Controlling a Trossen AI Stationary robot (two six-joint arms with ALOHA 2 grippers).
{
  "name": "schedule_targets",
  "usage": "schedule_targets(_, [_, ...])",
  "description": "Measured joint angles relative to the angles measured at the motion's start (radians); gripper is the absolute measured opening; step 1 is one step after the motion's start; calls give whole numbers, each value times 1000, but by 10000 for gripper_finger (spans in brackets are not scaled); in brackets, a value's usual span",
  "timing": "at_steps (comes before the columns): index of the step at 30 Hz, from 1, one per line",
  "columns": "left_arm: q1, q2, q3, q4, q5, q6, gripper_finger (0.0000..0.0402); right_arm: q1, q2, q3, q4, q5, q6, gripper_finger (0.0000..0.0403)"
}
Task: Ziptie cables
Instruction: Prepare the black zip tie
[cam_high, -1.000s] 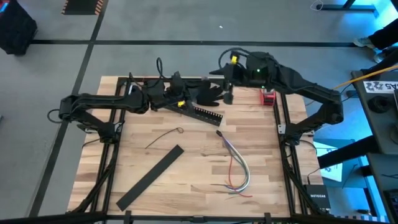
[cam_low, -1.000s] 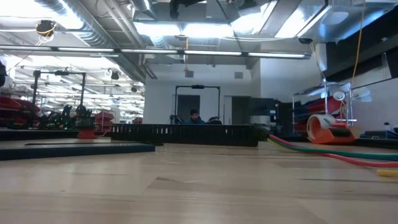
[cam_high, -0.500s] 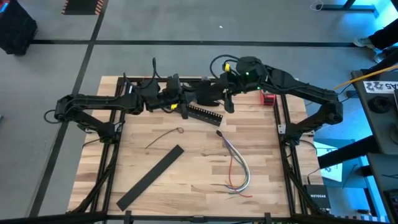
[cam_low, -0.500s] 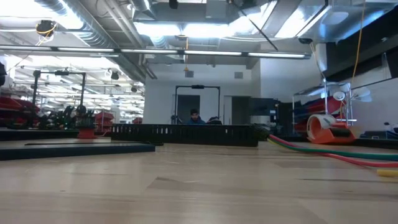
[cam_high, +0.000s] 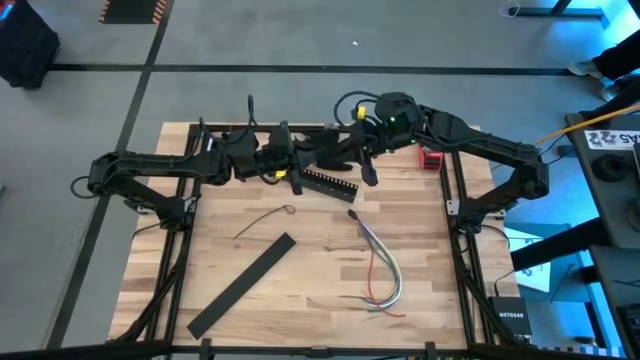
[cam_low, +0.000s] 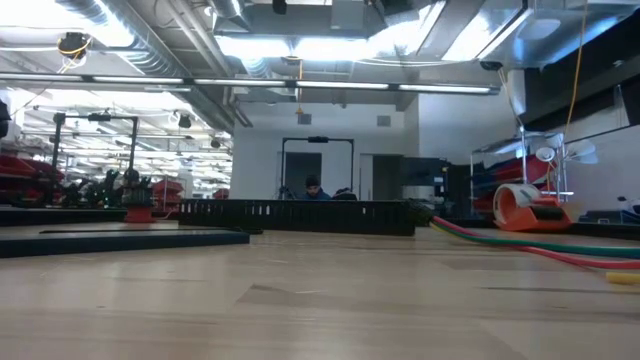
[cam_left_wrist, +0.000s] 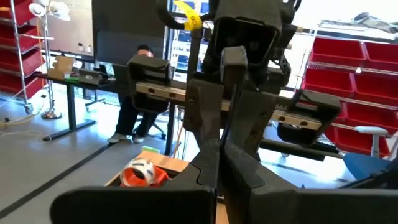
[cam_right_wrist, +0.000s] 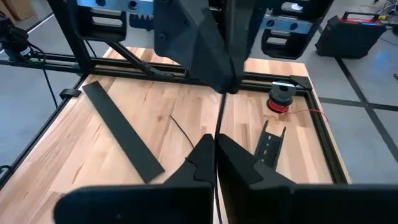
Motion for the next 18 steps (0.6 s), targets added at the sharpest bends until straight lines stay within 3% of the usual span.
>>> schedule_targets(12, [6, -21, 0, 10, -13, -6, 76, 0, 0, 0, 8, 13, 0, 1])
schedule_targets(18, [5, -21, 0, 12, -14, 14, 89, 0, 0, 0, 11, 14, 0, 1])
